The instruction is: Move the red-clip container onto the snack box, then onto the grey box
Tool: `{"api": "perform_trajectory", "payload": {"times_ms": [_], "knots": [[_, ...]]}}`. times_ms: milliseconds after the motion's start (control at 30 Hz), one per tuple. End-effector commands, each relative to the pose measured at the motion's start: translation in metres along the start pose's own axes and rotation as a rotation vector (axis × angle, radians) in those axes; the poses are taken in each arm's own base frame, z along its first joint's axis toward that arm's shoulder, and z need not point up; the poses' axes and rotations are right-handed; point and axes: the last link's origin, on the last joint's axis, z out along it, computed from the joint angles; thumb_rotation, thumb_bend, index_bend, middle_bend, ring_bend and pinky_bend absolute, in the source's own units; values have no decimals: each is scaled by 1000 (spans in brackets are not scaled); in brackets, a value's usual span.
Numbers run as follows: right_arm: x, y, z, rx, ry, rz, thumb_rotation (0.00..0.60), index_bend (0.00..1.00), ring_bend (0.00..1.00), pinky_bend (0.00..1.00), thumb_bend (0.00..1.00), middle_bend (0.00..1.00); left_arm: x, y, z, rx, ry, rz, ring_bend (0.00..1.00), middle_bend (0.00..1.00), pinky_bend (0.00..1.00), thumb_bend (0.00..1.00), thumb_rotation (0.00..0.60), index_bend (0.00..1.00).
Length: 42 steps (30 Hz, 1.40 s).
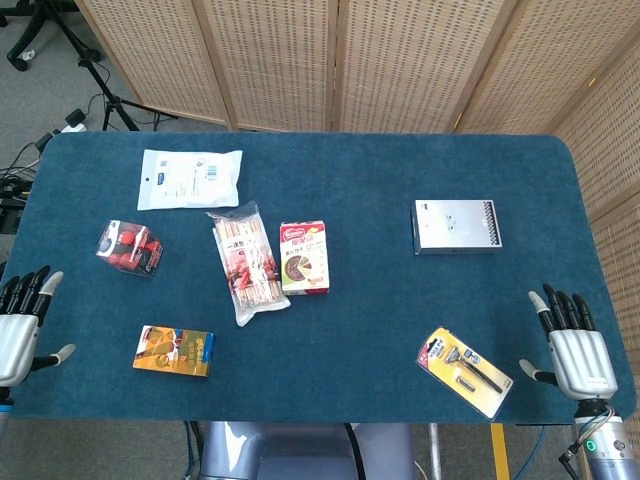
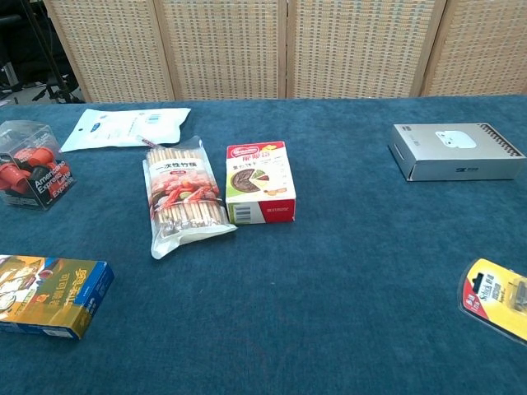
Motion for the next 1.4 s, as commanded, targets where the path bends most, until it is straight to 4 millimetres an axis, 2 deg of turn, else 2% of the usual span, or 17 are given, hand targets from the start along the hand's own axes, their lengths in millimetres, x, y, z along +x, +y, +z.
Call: {"api": "perform_trajectory", "payload": {"times_ms": [33, 200, 400, 567, 767, 1100, 1400], "knots": [[0, 1, 2, -4, -3, 0, 600, 20, 0, 0, 156, 0, 1, -1, 8, -9, -13, -1, 0, 0, 0, 19, 600, 12], [-1, 1, 2, -9, -3, 0, 600, 21, 0, 0, 156, 0, 14, -3, 34, -39, -32, 17, 0, 0, 0, 19, 600, 12], [-3, 2, 4, -17, -16, -1, 600, 21, 0, 0, 156, 0, 33, -1, 86, -90, -128, 69, 0, 0, 0, 18, 600, 6], [-5, 3, 6, -27, -24, -1, 600, 21, 0, 0, 156, 0, 42, -1, 126, -85, -237, 51, 0, 0, 0, 16, 600, 0], [-9, 5, 10, -38, -44, -9, 600, 21, 0, 0, 156, 0, 48, -3, 167, -91, -323, 159, 0, 0, 0, 25, 600, 0], [-19, 7, 18, -66, -76, -29, 600, 21, 0, 0, 156, 0, 54, -5, 206, -63, -378, 213, 0, 0, 0, 40, 600, 0], [-25, 7, 23, -78, -96, -44, 600, 20, 0, 0, 156, 0, 23, 6, 220, -68, -463, 180, 0, 0, 0, 43, 600, 0]]}}
